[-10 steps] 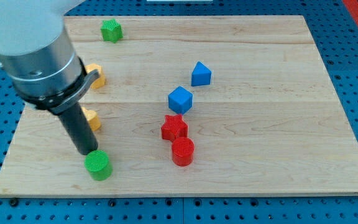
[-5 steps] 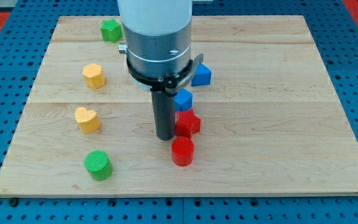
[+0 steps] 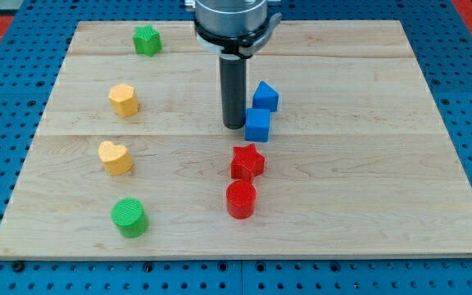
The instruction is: Adjust the blue cubered blocks in a vertical line
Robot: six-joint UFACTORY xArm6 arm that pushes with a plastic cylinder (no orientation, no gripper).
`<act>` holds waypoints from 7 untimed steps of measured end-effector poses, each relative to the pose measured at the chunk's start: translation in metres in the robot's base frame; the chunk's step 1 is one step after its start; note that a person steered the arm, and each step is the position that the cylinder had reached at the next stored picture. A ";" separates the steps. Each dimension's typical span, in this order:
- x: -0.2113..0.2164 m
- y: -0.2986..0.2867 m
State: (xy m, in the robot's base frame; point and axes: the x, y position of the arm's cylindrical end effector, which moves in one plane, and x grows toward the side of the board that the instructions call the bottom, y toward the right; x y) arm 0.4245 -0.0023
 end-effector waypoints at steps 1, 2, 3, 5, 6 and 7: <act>-0.001 -0.035; 0.048 -0.052; 0.090 -0.047; 0.090 -0.024; 0.086 -0.003; 0.086 -0.032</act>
State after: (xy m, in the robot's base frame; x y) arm 0.5105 -0.0338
